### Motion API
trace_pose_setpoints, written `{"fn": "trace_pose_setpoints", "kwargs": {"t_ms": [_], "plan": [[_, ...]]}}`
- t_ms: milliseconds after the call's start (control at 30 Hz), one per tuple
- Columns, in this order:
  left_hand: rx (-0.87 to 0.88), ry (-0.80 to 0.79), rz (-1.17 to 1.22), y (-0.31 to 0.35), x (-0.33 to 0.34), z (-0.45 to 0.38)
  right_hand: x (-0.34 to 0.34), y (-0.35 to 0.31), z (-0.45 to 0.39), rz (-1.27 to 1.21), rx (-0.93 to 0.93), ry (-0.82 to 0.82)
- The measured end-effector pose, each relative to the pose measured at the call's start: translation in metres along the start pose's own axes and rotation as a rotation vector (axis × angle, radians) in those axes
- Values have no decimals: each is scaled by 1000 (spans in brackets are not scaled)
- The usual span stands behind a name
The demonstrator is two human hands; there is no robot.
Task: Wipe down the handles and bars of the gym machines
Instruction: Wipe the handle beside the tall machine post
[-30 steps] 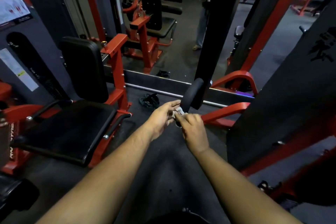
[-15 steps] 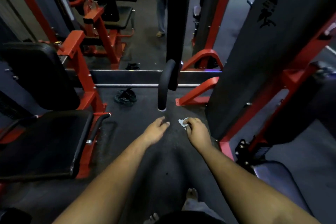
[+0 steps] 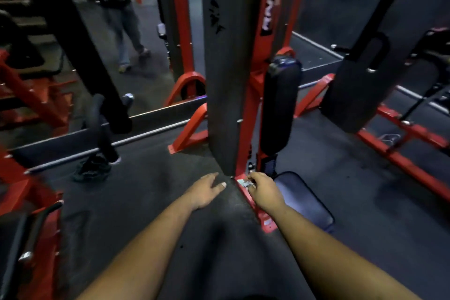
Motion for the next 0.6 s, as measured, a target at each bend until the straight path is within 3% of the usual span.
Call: {"fn": "trace_pose_setpoints", "kwargs": {"t_ms": [367, 600], "plan": [[212, -85, -214, 244, 199, -34, -190, 238, 122, -21, 147, 138], [291, -145, -322, 361, 278, -72, -273, 336, 156, -16, 180, 181]]}}
Point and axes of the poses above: each hand's wrist, its own z-axis away from the middle knuckle, its own x-axis out of the palm, y = z × x, the point moved 10 cm from there along -z, towards the middle knuckle, and after that the axes turned 4 degrees about -y, right-handed, at the moved point
